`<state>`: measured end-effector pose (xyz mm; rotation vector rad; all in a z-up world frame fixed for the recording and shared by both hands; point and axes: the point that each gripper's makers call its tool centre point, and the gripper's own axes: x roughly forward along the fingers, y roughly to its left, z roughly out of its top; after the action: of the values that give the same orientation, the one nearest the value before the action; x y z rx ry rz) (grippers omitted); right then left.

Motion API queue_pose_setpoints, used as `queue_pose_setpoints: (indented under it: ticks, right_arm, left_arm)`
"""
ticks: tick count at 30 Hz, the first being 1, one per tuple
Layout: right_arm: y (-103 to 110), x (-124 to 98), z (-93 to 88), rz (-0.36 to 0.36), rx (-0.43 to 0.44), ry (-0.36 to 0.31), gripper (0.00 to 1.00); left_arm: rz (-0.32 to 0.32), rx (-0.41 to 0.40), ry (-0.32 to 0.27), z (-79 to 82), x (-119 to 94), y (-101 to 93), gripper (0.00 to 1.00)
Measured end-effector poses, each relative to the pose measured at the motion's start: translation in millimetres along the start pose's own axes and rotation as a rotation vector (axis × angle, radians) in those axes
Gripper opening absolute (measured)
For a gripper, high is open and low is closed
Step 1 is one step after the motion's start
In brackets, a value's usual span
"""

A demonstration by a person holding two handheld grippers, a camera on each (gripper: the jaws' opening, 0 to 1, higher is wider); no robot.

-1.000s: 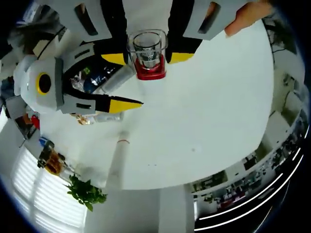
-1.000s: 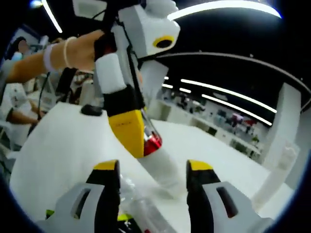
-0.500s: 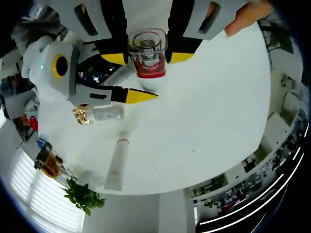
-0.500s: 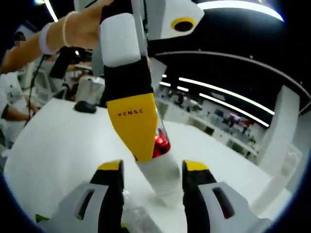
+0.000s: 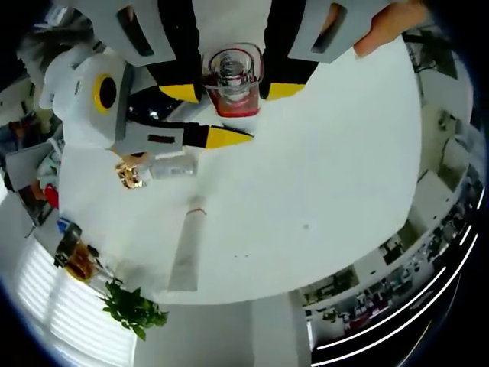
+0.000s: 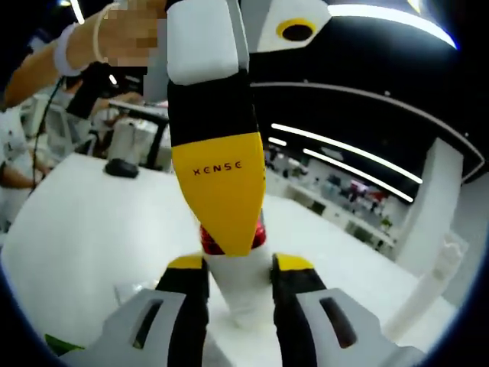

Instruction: Arrange the skincare products in the storage area until every visible bottle or jar stands upright without overlapping.

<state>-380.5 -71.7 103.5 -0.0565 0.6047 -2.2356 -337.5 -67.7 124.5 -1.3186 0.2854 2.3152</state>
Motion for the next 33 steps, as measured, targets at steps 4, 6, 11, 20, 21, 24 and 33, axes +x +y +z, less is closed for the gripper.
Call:
queue_pose_setpoints:
  ticks: [4, 6, 11, 20, 21, 24, 33]
  right_arm:
    - [-4.4, 0.8, -0.2, 0.000, 0.015, -0.001, 0.28]
    - [-6.1, 1.6, -0.3, -0.001, 0.022, 0.002, 0.28]
    - [-10.9, 2.8, -1.4, -0.003, 0.050, 0.008, 0.28]
    - [-13.1, 6.4, -1.9, -0.011, 0.068, 0.016, 0.27]
    - [-13.7, 6.6, -2.0, -0.014, 0.070, 0.017, 0.27]
    - [-15.9, 6.7, -2.6, -0.017, 0.085, 0.019, 0.27]
    - [-22.8, 7.0, -4.8, -0.040, 0.141, 0.026, 0.27]
  left_arm:
    - [-0.008, -0.007, -0.054, 7.1, -0.2, 0.8, 0.31]
    - [-0.014, -0.010, -0.086, 11.3, -0.1, 1.4, 0.31]
    - [-0.062, -0.050, -0.177, 22.1, -0.3, 2.5, 0.32]
    - [-0.115, -0.095, -0.357, 40.9, -4.2, 12.2, 0.39]
    - [-0.124, -0.099, -0.363, 40.6, -4.9, 11.2, 0.39]
    - [-0.127, -0.112, -0.442, 48.3, -10.9, 14.9, 0.44]
    - [-0.138, -0.126, -0.658, 70.4, -28.5, 27.7, 0.50]
